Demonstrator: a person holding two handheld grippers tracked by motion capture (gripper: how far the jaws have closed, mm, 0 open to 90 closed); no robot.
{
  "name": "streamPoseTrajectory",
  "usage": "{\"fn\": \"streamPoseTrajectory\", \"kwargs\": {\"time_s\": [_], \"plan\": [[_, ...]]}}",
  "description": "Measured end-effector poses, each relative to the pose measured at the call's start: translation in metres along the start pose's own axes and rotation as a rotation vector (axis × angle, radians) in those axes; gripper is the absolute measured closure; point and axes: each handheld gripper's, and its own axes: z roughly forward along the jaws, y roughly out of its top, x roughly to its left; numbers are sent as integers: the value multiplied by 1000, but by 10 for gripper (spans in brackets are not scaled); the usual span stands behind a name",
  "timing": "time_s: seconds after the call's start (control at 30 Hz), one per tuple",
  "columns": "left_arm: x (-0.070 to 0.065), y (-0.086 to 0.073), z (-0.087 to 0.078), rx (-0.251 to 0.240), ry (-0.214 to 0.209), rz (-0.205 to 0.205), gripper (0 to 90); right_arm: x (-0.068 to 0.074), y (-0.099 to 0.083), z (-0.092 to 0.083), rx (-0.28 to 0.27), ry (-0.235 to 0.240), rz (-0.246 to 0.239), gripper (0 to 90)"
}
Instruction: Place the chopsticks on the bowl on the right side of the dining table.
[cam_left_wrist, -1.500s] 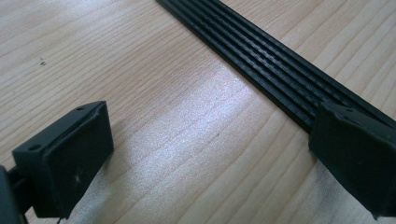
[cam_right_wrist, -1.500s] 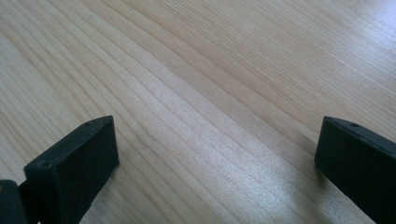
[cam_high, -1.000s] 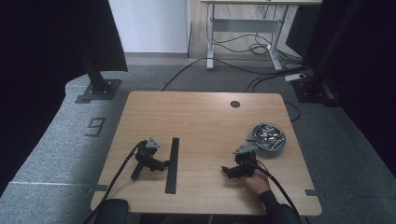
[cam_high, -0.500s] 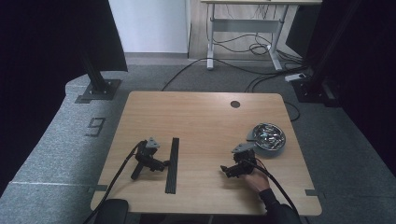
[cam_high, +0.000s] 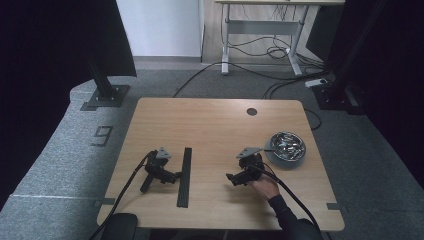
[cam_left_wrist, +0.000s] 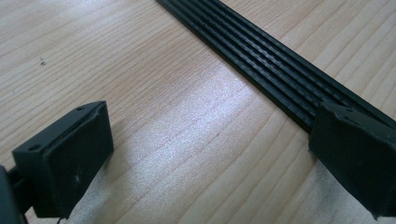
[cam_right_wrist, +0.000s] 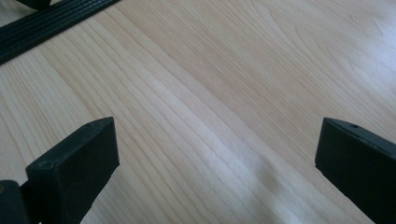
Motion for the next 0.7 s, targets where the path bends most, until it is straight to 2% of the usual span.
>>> {"fn": "streamPoseTrajectory", "kwargs": {"time_s": [0.7], "plan": [[0,0,0,-3,0,-2,0,26,47,37,28,31,-46,0]]}}
